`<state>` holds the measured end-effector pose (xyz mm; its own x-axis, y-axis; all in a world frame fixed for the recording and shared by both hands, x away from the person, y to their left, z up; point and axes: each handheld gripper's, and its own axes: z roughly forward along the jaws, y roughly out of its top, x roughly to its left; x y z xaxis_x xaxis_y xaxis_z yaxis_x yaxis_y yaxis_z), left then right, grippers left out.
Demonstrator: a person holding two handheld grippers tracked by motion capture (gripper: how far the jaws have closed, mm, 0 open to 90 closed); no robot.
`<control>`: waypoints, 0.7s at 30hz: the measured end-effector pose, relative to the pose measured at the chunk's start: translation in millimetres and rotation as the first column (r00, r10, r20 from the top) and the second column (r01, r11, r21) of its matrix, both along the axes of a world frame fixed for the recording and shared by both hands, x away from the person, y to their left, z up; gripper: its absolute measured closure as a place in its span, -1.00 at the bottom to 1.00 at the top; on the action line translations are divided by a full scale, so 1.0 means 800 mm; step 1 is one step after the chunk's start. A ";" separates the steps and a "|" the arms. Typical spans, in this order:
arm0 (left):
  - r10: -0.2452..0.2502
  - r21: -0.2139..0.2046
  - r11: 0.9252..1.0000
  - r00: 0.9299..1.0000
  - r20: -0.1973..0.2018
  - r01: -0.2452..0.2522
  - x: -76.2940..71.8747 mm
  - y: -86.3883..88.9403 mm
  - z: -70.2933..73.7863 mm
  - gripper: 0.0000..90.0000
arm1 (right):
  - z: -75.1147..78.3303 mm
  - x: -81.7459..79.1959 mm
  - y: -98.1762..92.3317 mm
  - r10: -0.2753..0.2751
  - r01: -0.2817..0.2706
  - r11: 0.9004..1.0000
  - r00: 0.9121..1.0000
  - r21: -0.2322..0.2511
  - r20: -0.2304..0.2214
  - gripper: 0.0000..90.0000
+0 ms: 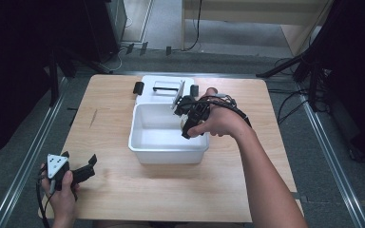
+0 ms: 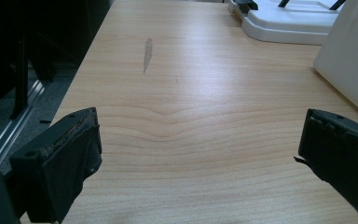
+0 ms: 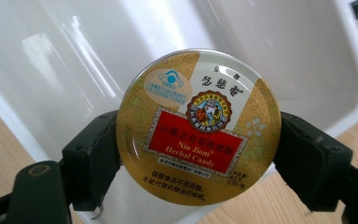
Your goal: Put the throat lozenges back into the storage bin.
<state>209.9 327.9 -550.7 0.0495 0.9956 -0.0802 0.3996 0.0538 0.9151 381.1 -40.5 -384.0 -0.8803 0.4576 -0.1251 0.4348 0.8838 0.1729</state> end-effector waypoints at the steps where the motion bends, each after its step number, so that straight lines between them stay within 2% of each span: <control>1: 0.001 0.002 1.000 1.000 0.000 -0.001 0.000 0.000 0.000 -1.00 | -0.004 0.001 -0.002 0.016 -0.016 1.000 1.000 0.002 0.001 -0.55; 10: -0.003 0.000 1.000 1.000 -0.008 0.003 0.001 -0.001 0.000 -1.00 | -0.022 0.004 -0.011 0.056 -0.056 0.998 0.998 0.021 -0.001 -0.55; 13: -0.004 0.003 1.000 1.000 -0.012 0.004 0.001 -0.001 0.000 -1.00 | -0.029 0.004 -0.013 0.070 -0.070 0.997 0.998 0.010 0.007 -0.55; 21: -0.009 0.000 1.000 1.000 -0.015 0.009 0.001 -0.001 0.000 -1.00 | -0.042 0.006 -0.015 0.075 -0.074 0.997 0.997 0.021 -0.017 -0.55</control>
<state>210.8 327.2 -550.8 0.0574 0.9951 -0.0808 0.4141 0.0499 0.9089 385.8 -52.1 -417.5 -0.9141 0.3927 -0.1006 0.3709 0.9103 0.1837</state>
